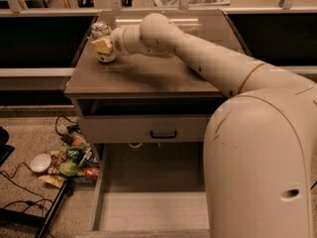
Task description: Pick 7up can from middle drawer and place on counter
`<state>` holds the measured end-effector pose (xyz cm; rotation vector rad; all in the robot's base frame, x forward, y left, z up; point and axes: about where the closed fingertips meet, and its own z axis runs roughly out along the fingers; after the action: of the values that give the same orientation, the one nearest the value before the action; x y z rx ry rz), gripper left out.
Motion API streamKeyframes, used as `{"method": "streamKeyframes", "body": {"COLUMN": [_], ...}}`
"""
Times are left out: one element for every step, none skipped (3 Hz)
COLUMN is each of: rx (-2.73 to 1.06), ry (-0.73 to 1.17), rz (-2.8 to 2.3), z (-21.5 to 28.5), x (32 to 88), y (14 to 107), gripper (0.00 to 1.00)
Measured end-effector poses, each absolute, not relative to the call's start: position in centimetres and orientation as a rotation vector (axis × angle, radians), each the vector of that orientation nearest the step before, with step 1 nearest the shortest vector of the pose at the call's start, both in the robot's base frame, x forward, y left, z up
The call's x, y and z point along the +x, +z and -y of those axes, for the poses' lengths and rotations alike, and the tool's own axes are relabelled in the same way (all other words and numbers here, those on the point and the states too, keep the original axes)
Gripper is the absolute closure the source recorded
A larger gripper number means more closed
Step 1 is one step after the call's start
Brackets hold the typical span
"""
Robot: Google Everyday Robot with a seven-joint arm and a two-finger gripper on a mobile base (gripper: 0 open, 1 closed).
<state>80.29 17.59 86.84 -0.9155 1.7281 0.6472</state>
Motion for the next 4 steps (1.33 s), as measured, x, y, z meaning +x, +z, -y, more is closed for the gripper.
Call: {"method": "streamKeyframes", "body": {"rx": [-0.916, -0.917, -0.917, -0.929], "ry": [0.647, 0.649, 0.649, 0.659], "rz": [-1.728, -1.728, -1.728, -1.710], "z": [-17.59, -17.70, -17.70, -17.79], "x": [80.29, 80.26, 80.26, 80.15], "y": [86.83, 86.78, 86.78, 87.28], "gripper": [0.51, 0.28, 0.04, 0.00]}}
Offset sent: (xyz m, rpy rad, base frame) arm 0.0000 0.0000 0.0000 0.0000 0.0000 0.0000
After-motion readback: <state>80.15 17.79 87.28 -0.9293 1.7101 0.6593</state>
